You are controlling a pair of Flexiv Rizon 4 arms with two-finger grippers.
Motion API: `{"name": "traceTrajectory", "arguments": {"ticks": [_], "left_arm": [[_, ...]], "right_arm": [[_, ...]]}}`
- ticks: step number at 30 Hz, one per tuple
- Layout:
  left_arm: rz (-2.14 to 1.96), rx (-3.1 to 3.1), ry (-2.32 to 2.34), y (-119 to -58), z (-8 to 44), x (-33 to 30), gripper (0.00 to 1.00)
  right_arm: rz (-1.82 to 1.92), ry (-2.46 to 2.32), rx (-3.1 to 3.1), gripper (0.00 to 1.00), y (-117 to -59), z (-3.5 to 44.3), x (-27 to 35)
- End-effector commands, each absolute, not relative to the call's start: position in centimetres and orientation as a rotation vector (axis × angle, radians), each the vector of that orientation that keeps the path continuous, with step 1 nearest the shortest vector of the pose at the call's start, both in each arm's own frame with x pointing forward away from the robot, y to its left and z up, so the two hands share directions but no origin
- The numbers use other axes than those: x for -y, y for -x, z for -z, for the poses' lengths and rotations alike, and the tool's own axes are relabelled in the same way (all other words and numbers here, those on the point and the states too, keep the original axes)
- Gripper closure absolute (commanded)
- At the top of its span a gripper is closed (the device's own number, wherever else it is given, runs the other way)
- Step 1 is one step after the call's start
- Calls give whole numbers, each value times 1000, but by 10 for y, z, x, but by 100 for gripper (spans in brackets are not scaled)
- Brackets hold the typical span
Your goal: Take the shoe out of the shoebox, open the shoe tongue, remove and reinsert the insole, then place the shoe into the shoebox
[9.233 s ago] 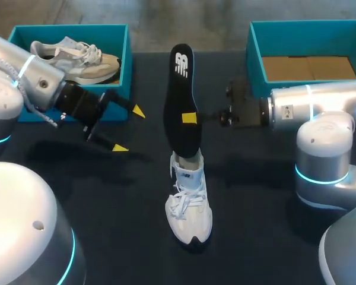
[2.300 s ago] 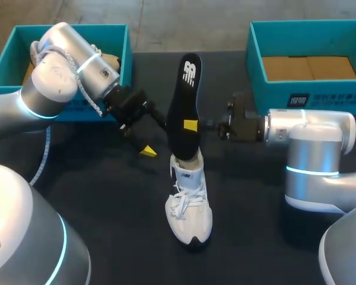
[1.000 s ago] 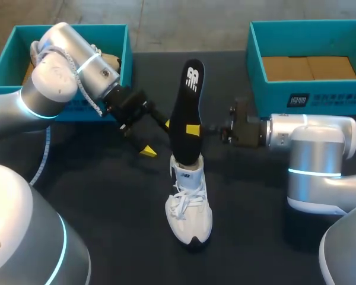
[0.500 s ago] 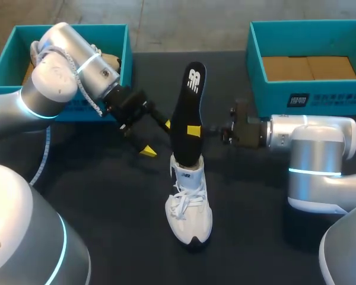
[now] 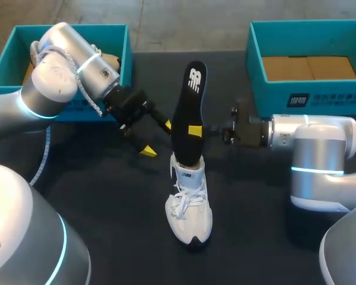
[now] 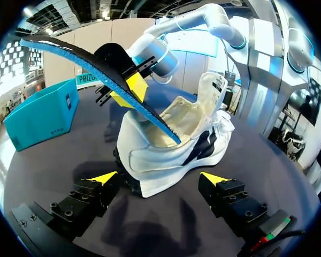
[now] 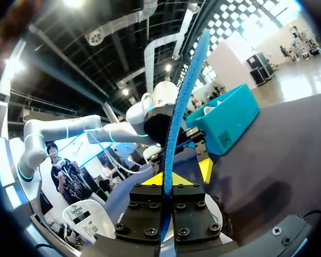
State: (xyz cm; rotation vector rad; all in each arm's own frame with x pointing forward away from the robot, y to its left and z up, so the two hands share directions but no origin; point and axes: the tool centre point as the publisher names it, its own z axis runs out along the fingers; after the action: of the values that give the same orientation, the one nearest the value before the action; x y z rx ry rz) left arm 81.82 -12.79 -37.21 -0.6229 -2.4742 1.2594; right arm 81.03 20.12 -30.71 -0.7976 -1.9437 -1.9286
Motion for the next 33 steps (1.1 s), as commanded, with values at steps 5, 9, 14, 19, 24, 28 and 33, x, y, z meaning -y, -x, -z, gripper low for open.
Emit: {"name": "traceTrajectory", "arguments": {"ticks": [5, 9, 14, 19, 24, 28, 33], "left_arm": [[-1256, 2473, 625, -819, 373, 128, 0], [-1256, 2473, 625, -819, 373, 128, 0], [-1256, 2473, 625, -819, 373, 128, 0], [-1264, 2499, 601, -818, 373, 128, 0], [-1260, 2520, 586, -815, 372, 128, 0], [-1231, 2540, 586, -809, 373, 129, 0], [-1214, 2558, 578, -807, 372, 130, 0]], "right_arm": [[1882, 761, 1946, 100, -811, 313, -207], [1874, 760, 1947, 100, -810, 314, -207], [1878, 763, 1948, 100, -809, 314, -205], [1878, 761, 1949, 100, -808, 314, -203], [1879, 759, 1947, 100, -808, 315, -203], [1878, 759, 1946, 100, -808, 315, -203], [1871, 754, 1950, 100, -807, 316, -204]]}}
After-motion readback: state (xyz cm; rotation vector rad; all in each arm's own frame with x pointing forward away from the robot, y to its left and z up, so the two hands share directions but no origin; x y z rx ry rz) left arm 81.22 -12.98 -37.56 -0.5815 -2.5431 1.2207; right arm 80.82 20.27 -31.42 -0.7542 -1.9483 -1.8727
